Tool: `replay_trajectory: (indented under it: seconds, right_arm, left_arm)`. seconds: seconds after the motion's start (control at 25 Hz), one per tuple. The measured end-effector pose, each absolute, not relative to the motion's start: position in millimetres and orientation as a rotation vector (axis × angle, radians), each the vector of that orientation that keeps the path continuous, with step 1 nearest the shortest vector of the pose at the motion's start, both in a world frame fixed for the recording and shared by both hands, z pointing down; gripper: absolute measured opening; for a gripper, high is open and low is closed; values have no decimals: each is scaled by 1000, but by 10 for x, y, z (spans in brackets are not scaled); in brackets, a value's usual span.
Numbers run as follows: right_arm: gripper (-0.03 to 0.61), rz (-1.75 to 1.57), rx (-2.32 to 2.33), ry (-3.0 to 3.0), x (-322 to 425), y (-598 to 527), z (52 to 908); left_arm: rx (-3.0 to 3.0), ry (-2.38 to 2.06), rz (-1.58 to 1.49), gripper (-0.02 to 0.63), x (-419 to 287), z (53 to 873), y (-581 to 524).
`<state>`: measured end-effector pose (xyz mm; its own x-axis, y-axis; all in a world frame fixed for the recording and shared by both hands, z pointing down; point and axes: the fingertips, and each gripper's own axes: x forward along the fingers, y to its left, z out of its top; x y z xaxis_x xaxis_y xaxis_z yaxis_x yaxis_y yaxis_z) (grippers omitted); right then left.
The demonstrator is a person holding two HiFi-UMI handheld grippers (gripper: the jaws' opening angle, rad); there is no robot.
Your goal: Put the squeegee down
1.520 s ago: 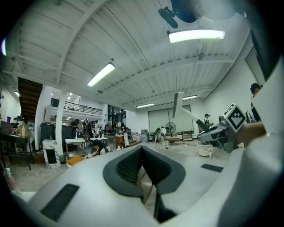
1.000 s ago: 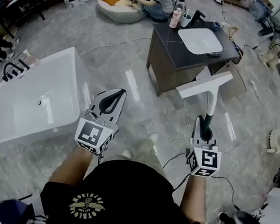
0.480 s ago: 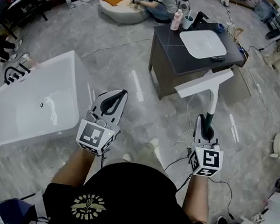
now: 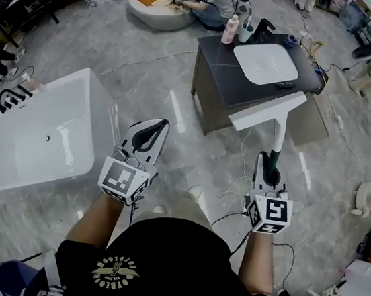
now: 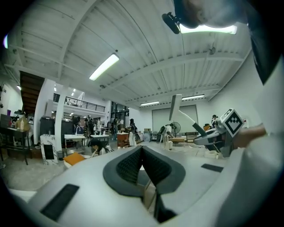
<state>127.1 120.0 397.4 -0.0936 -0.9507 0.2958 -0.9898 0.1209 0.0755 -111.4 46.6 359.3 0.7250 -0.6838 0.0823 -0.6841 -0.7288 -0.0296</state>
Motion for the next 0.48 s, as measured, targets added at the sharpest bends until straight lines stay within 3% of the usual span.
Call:
replay_trajectory:
  seconds: [0.48]
  right_arm:
    - [28, 164, 1823, -2207, 1718, 627, 3880]
  left_arm:
    - [2921, -1242, 73, 23, -624, 3385, 14]
